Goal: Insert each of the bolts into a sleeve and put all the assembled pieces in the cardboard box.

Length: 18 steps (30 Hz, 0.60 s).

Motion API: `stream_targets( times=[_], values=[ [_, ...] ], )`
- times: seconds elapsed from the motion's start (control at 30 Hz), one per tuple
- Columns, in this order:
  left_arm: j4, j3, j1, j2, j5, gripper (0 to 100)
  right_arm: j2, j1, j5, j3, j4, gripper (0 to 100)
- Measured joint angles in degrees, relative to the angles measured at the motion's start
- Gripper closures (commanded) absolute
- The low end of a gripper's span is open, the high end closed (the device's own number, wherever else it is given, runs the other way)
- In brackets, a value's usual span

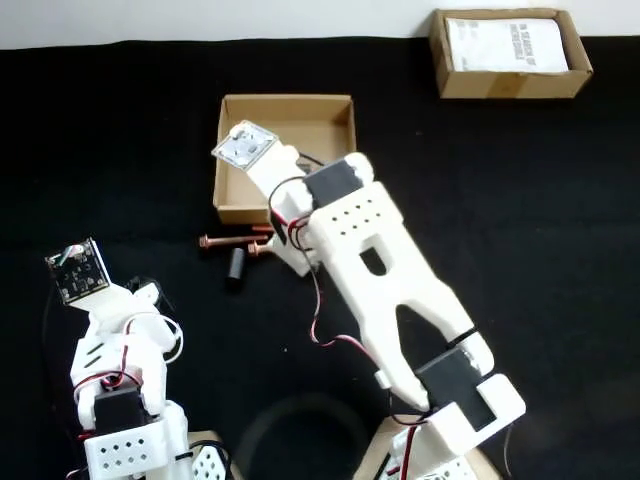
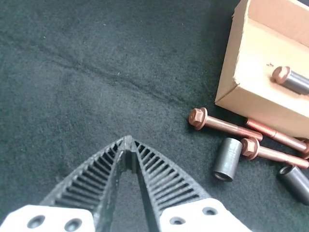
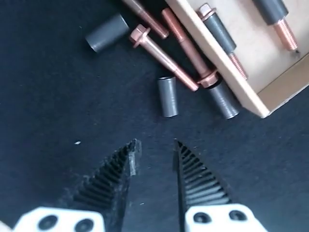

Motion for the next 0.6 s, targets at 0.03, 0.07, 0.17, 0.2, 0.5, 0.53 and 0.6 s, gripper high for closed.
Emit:
stream_targets(
  times=[0.03, 0.07, 0.17, 0.2, 0.5, 0.53, 0.6],
  values=[
    [0.0, 0.0, 0.0, 0.0, 0.0, 99, 0.88, 0.0, -0.35, -0.09, 0.0, 89.8],
    [0.0, 0.0, 0.0, 0.0, 0.0, 99, 2.11, 0.0, -0.62, -0.09, -0.35, 89.8],
    [0.0, 0.0, 0.0, 0.0, 0.0, 99, 7.21, 0.09, -0.88, -0.09, -2.29, 89.8],
    [0.0, 0.0, 0.0, 0.0, 0.0, 99, 8.97, 0.0, -0.97, -0.09, -3.08, 89.8],
    [0.0, 0.0, 0.0, 0.0, 0.0, 99, 19.69, 0.79, 3.78, -0.09, -10.9, 89.8],
    [0.0, 0.0, 0.0, 0.0, 0.0, 99, 20.04, 1.14, 4.4, -0.09, -11.6, 89.8],
    [0.0, 0.0, 0.0, 0.0, 0.0, 99, 20.66, 2.02, 5.63, -0.09, -12.75, 89.8]
  ],
)
